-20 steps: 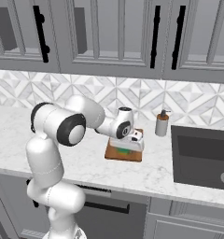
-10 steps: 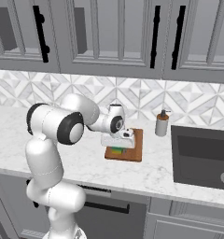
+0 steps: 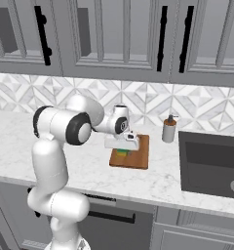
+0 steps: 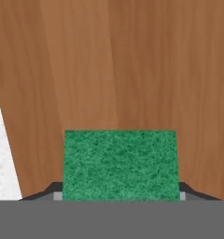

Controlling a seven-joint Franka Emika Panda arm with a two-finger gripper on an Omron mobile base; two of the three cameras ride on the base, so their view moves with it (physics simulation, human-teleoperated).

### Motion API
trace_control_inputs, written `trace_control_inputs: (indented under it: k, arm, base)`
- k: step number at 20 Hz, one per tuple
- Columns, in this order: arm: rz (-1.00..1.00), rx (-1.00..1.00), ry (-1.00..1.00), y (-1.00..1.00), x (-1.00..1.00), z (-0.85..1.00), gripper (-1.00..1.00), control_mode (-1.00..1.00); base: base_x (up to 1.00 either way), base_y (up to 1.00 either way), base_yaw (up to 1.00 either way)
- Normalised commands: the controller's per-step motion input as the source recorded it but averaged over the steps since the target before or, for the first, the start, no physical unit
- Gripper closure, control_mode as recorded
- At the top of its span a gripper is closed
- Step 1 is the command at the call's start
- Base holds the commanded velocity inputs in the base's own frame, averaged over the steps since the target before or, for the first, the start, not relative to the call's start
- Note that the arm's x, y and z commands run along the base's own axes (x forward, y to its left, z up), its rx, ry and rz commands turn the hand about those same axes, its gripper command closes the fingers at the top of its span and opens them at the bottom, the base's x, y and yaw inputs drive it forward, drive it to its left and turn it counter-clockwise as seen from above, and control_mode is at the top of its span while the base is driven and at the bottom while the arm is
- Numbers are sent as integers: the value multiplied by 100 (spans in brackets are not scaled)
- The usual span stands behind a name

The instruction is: Pick up the sponge from the counter and clean the cutting board by briefly scrubbing or pressing down on the cutting board. Once finished, release the sponge.

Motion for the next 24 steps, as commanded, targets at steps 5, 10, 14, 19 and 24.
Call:
trace_control_inputs:
  k: [5, 10, 14, 19, 24]
  arm:
    - [-2, 10, -5, 0, 89, 0, 100, -100]
    - [-2, 7, -8, -4, 53, 0, 100, -100]
    - [0, 3, 6, -1, -2, -1, 100, -100]
    - [2, 0, 6, 0, -48, -16, 100, -100]
    - [4, 0, 3, -2, -94, -20, 100, -100]
  base:
    - [0, 0, 0]
    - [0, 0, 0]
    - [0, 0, 0]
    - [0, 0, 0]
    - [0, 0, 0]
